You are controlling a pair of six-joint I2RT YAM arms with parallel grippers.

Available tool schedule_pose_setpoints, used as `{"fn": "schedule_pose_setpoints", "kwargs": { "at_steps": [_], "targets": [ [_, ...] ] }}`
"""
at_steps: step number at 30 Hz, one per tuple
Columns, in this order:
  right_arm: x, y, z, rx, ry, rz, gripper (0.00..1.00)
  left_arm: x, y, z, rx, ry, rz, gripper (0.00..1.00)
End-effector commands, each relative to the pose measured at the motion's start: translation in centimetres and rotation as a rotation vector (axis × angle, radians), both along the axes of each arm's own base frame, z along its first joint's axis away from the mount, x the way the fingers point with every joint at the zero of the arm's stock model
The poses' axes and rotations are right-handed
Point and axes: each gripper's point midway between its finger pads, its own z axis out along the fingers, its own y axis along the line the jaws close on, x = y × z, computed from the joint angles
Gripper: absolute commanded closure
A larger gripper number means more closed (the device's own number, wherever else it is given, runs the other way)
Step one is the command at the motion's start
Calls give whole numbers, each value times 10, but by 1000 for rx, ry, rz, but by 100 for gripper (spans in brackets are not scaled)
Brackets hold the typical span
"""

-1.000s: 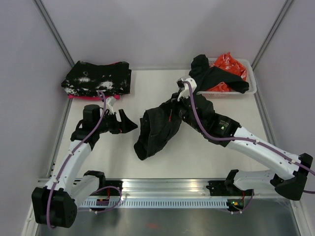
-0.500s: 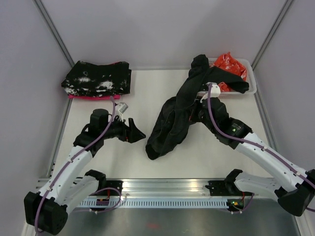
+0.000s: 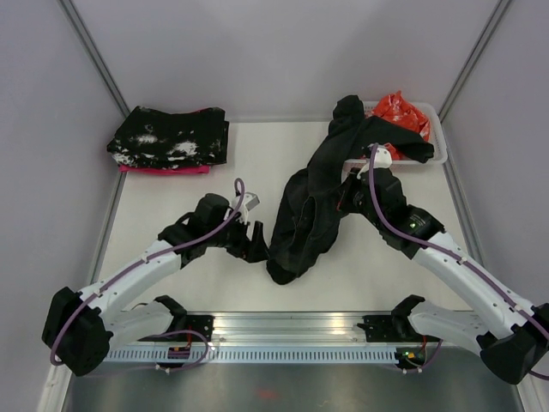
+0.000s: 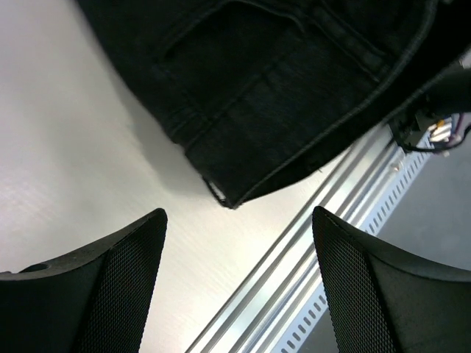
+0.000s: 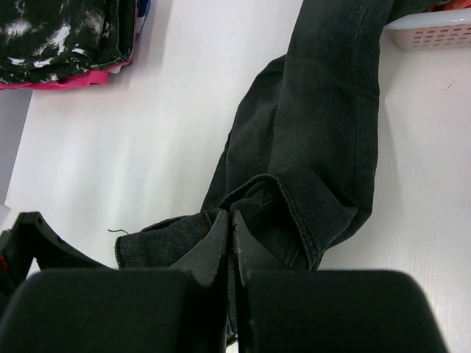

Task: Fold and stack the trousers
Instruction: Move the trousers to the center of the board

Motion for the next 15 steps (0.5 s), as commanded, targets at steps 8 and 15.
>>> {"fn": "schedule_pose_setpoints", "kwargs": {
  "at_steps": [8, 15],
  "targets": [
    [17, 1, 18, 24, -55, 18, 100, 12, -1, -47, 195, -117, 77, 16],
    [10, 15, 30, 62, -63, 106, 100, 20, -26, -63, 94, -108, 69, 20]
  ]
}}
